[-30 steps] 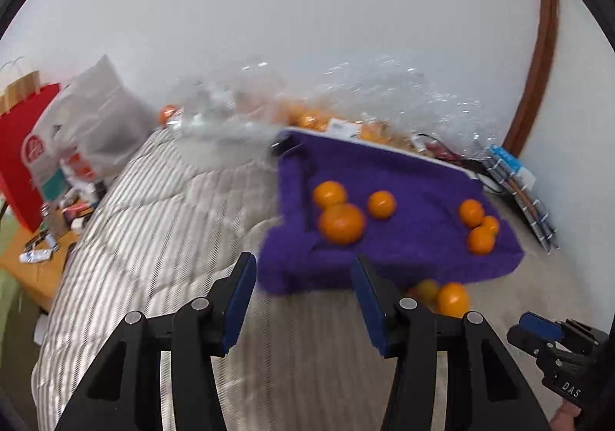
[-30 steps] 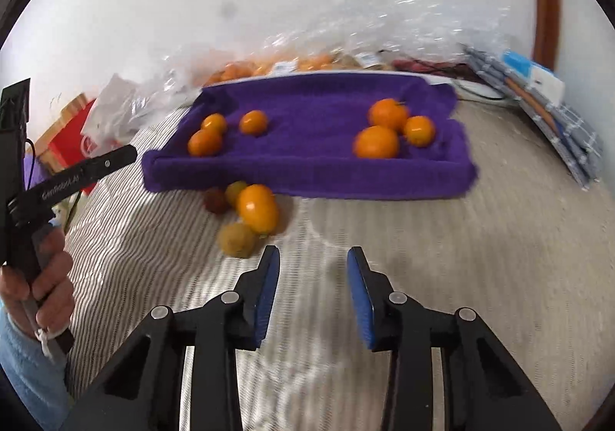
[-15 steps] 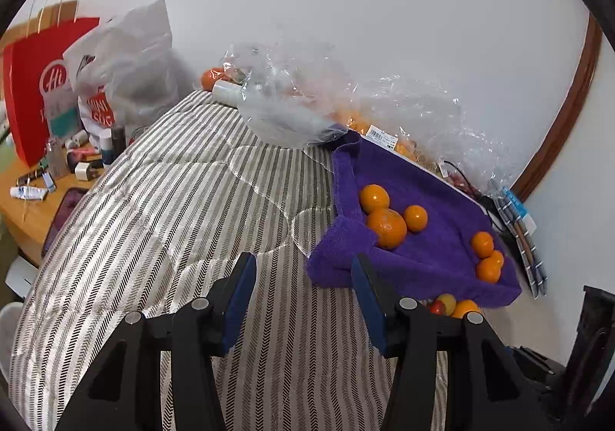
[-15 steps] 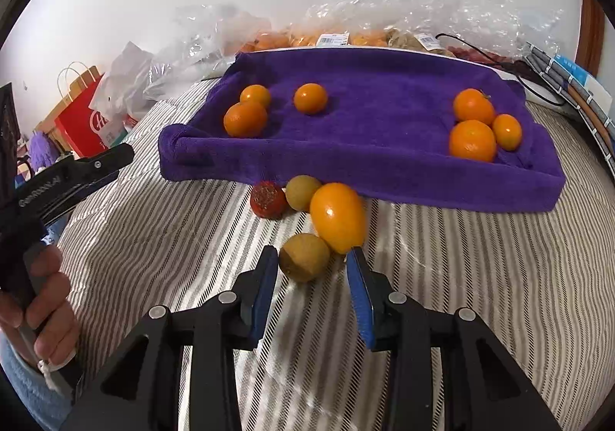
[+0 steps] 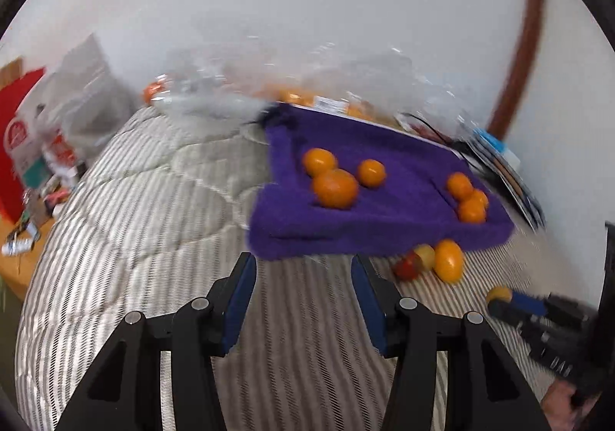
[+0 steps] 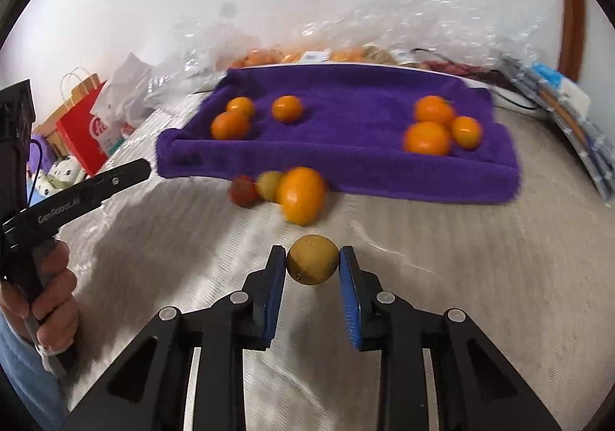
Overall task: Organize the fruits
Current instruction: 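Withdraw the right gripper and grasp a small yellow-green fruit, then hold the yellow-green fruit in the right gripper while the left gripper grasps a red fruit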
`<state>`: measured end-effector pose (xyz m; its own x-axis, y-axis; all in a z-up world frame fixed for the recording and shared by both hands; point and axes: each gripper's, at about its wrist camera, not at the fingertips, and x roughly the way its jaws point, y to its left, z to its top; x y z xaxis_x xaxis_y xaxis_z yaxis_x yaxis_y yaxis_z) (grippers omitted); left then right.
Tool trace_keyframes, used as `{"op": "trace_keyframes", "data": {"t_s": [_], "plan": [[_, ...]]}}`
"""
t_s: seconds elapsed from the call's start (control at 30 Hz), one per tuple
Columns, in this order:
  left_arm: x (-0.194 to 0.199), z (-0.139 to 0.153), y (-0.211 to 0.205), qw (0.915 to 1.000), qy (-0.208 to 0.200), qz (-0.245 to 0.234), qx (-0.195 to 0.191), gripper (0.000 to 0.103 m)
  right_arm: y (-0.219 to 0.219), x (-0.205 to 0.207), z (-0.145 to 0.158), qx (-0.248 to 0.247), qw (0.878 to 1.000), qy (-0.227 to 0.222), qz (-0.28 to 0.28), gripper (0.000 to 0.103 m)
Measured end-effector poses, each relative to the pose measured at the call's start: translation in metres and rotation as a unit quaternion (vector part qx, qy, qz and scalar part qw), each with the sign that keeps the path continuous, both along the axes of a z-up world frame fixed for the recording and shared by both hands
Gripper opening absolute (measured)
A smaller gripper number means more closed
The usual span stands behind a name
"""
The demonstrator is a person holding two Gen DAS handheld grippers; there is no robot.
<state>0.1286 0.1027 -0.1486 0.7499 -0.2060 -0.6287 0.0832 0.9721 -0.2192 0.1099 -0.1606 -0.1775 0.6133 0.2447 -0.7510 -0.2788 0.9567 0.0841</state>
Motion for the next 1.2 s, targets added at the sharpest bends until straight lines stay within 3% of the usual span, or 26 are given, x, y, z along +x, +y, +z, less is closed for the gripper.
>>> {"op": "trace_keyframes", "data": {"t_s": [0.1, 0.37, 0.63, 0.93, 1.2], "plan": [[0.002, -0.001, -0.009, 0.9994, 0.008, -0.032, -0.005, 0.052, -0.029, -0.01, 0.001, -0.009, 1.0, -0.009, -0.022, 0.028], [0.003, -0.004, -0.042, 0.9978, 0.026, -0.041, 0.044, 0.052, -0.088, -0.015, -0.001, 0.002, 0.997, -0.008, -0.075, 0.028], [-0.001, -0.006, -0.052, 0.9958, 0.03, -0.032, 0.08, 0.052, -0.099, -0.009, -0.006, 0.008, 0.996, -0.001, -0.088, 0.028], [0.004, -0.013, -0.042, 0.9965, 0.058, -0.03, 0.053, 0.052, -0.099, -0.001, -0.007, 0.004, 0.996, 0.0, -0.085, 0.028], [0.007, -0.015, -0.075, 0.9878, 0.065, -0.082, 0.116, 0.052, -0.1, -0.002, -0.006, 0.012, 0.997, -0.002, -0.074, 0.028]]}}
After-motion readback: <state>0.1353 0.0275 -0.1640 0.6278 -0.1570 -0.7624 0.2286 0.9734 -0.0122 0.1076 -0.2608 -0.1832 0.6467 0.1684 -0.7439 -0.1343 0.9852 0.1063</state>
